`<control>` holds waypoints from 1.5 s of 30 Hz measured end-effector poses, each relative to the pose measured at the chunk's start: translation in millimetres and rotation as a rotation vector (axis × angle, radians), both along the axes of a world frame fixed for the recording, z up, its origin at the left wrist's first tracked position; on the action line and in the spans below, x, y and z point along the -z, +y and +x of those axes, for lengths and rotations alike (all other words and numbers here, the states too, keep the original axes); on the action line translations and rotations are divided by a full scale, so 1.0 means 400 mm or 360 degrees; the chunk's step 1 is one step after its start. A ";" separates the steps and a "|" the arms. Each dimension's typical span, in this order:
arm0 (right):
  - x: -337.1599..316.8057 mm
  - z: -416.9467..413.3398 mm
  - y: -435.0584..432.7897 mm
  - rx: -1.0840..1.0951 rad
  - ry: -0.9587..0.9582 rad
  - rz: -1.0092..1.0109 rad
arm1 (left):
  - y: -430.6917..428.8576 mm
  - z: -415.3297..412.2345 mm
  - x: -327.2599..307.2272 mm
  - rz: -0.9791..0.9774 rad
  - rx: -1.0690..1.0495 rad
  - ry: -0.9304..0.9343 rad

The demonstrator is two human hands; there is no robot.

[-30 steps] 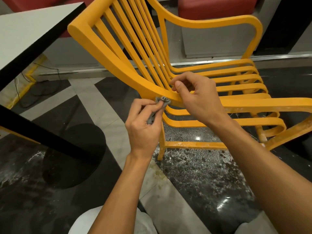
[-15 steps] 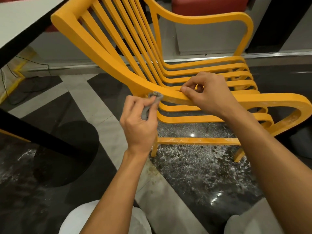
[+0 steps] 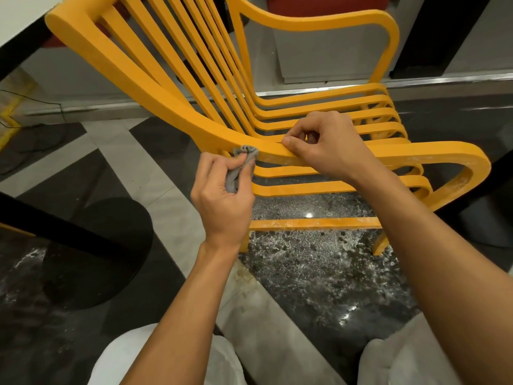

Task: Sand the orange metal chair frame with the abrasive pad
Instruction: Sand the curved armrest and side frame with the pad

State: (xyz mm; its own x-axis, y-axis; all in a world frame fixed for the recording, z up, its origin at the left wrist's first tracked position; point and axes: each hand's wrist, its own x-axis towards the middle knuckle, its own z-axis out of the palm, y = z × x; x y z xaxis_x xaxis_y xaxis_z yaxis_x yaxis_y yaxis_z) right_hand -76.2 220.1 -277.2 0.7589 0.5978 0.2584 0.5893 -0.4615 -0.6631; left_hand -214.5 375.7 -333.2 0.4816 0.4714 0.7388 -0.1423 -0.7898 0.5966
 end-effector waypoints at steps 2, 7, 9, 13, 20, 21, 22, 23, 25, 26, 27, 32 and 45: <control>0.001 0.001 0.004 -0.0001 -0.0021 -0.0004 | -0.015 0.009 0.008 0.0024 0.0050 0.0026; 0.005 0.004 0.003 -0.0008 -0.0021 0.0010 | -0.012 0.008 0.006 0.0069 0.0082 0.0071; 0.004 0.005 0.000 -0.0014 -0.0007 0.0011 | 0.003 0.000 -0.002 0.0030 0.0008 0.0017; 0.007 0.008 -0.002 -0.0017 -0.0014 0.0016 | -0.003 0.003 0.001 0.0044 -0.0042 0.0011; 0.010 0.008 0.001 -0.0022 -0.0026 0.0023 | 0.021 -0.002 -0.006 0.0104 -0.0008 0.0056; 0.009 0.008 0.002 -0.0023 -0.0027 0.0021 | 0.022 -0.002 -0.006 0.0087 -0.0024 0.0042; 0.009 0.009 0.002 -0.0021 -0.0027 0.0019 | 0.017 0.000 -0.004 0.0079 -0.0020 0.0037; 0.010 0.009 0.002 -0.0019 -0.0032 0.0019 | 0.007 0.004 0.001 0.0086 0.0005 0.0044; 0.012 0.008 0.003 -0.0012 -0.0053 0.0015 | -0.018 0.014 0.014 0.0135 0.0081 0.0098; 0.012 0.007 0.004 -0.0009 -0.0061 0.0017 | -0.027 0.017 0.021 0.0158 0.0113 0.0133; 0.012 0.006 0.005 -0.0006 -0.0067 0.0021 | -0.032 0.020 0.024 0.0173 0.0134 0.0160; 0.005 0.003 -0.001 -0.0023 -0.0052 0.0027 | -0.018 0.012 0.010 0.0084 0.0027 0.0063; 0.006 0.000 -0.003 0.0009 -0.0054 0.0028 | -0.040 0.014 0.024 0.0059 0.0030 0.0104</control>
State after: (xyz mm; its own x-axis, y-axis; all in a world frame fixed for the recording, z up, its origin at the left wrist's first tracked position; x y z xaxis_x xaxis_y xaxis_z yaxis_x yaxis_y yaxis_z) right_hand -76.3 218.9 -279.8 0.7528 0.5886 0.2948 0.6092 -0.4533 -0.6507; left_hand -208.7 359.6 -342.9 0.5379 0.4350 0.7221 -0.1189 -0.8089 0.5758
